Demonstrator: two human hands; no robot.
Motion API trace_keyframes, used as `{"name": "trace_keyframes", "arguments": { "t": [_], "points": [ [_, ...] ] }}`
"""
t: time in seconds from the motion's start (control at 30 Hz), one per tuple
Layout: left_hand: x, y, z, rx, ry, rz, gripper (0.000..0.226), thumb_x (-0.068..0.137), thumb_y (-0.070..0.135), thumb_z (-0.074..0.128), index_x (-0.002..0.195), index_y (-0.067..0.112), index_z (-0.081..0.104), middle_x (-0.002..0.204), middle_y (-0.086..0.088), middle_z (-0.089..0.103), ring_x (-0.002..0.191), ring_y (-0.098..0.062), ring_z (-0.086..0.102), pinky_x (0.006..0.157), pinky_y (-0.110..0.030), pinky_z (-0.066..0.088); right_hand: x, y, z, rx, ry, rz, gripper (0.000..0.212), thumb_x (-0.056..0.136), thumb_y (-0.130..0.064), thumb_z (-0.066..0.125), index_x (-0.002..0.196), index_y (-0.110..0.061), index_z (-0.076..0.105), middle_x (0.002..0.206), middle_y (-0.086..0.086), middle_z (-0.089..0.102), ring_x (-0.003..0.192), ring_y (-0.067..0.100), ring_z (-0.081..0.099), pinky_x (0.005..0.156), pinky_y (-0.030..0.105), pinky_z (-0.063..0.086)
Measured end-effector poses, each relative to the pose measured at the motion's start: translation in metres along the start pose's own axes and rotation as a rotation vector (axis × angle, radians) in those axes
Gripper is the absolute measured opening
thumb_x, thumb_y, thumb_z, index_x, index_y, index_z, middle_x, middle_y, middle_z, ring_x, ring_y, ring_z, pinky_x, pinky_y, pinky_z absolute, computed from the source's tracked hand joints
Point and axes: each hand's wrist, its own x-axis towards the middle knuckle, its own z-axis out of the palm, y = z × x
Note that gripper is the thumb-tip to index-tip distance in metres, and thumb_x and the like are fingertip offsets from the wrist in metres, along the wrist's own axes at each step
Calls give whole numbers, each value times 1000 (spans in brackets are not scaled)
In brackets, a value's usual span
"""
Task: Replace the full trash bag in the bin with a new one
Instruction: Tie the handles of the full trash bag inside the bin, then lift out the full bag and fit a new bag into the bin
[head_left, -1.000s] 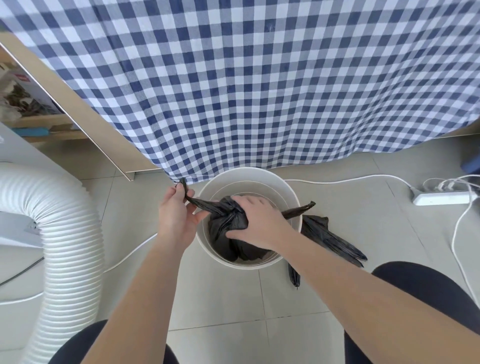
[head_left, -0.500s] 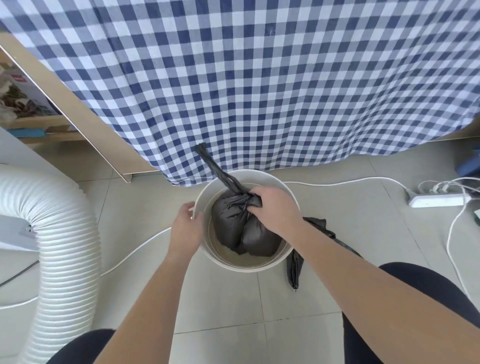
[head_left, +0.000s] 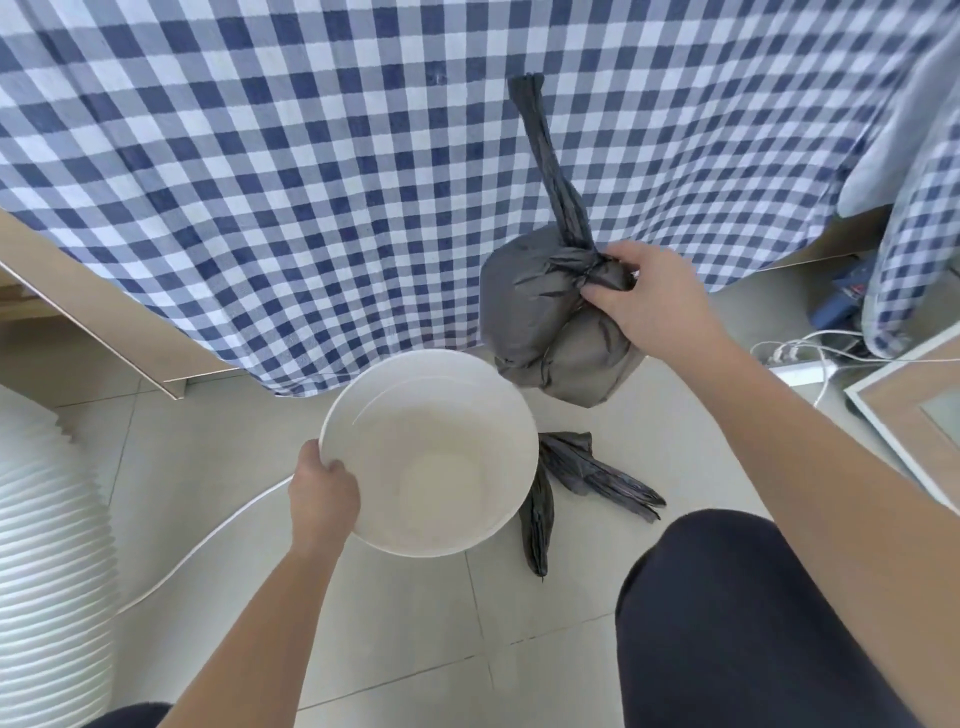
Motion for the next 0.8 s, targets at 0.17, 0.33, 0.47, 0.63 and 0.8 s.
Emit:
{"name": "trace_keyframes", "arguments": {
  "t": [0.17, 0.33, 0.47, 0.63, 0.8],
  "points": [
    [-3, 5, 5, -16, 34, -37, 16, 97, -1, 41, 107, 3, 53, 86, -9, 57, 89, -39, 57, 72, -40, 42, -5, 72, -7, -196, 14, 79, 21, 89, -25, 70, 109, -25, 74, 87, -1, 68, 86, 23, 61, 71, 32, 42],
    [-3, 3, 7, 35, 51, -27, 23, 89, -3, 47, 107, 9, 54, 94, -13, 64, 90, -40, 61, 75, -44, 51, -21, 154, 4, -310, -8, 185, 15, 87, -23, 68, 101, -21, 74, 88, 11, 73, 86, 36, 68, 73, 40, 53],
    [-2, 3, 8, 59, 55, -17, 30, 87, -5, 45, 110, 11, 54, 95, -11, 64, 92, -39, 61, 79, -47, 54, -36, 206, 14, -333, 15, 268, 20, 85, -15, 68, 104, -13, 75, 88, 17, 73, 83, 40, 67, 70, 38, 50],
    [1, -1, 13, 58, 68, -11, 28, 90, -7, 44, 111, 10, 52, 91, -5, 59, 93, -38, 59, 76, -42, 48, -51, 251, 35, -351, -23, 400, 30, 83, -13, 73, 112, -8, 73, 91, 23, 73, 86, 44, 67, 76, 42, 51],
    [1, -5, 13, 69, 80, 10, 28, 91, -7, 43, 109, 12, 50, 92, -4, 59, 93, -37, 58, 76, -42, 47, -66, 274, 53, -279, -90, 483, 36, 82, -18, 78, 115, -4, 71, 97, 24, 72, 85, 39, 63, 74, 38, 46]
  ]
}}
